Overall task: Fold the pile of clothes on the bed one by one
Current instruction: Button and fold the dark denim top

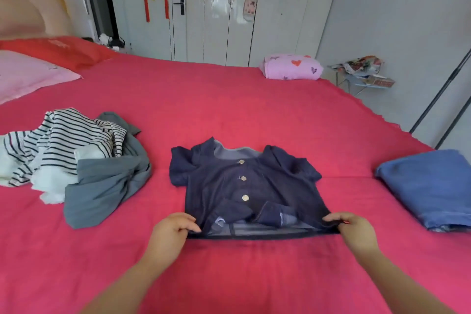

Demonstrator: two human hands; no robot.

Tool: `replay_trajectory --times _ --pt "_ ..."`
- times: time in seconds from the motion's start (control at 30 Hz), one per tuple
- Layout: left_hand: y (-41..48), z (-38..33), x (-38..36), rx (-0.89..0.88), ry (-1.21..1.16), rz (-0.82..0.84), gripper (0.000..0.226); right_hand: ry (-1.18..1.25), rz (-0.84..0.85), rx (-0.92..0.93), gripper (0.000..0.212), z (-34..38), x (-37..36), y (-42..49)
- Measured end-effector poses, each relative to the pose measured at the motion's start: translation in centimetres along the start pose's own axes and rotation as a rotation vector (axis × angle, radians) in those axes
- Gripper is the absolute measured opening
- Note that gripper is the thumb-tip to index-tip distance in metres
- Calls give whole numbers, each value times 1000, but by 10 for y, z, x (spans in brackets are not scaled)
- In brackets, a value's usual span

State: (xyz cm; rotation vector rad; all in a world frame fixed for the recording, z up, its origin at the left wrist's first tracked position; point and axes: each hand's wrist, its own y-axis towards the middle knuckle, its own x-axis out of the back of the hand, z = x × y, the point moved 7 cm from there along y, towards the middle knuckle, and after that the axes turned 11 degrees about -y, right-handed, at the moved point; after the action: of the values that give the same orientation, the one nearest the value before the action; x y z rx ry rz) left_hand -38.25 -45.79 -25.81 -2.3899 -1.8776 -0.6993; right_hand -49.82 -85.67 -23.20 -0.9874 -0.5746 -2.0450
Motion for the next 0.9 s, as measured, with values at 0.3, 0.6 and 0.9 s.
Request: replay_trajectory --times 0.3,0.6,0.9 --pt "-14 -22 -3 128 554 199 36 -412 292 112 35 5 -14 -14" --pt "-9 -31 -110 -136 747 534 53 -570 359 635 60 64 -96 -51" --pt "4 -33 -115 -134 314 367 56 -297 219 547 45 74 -87 -51"
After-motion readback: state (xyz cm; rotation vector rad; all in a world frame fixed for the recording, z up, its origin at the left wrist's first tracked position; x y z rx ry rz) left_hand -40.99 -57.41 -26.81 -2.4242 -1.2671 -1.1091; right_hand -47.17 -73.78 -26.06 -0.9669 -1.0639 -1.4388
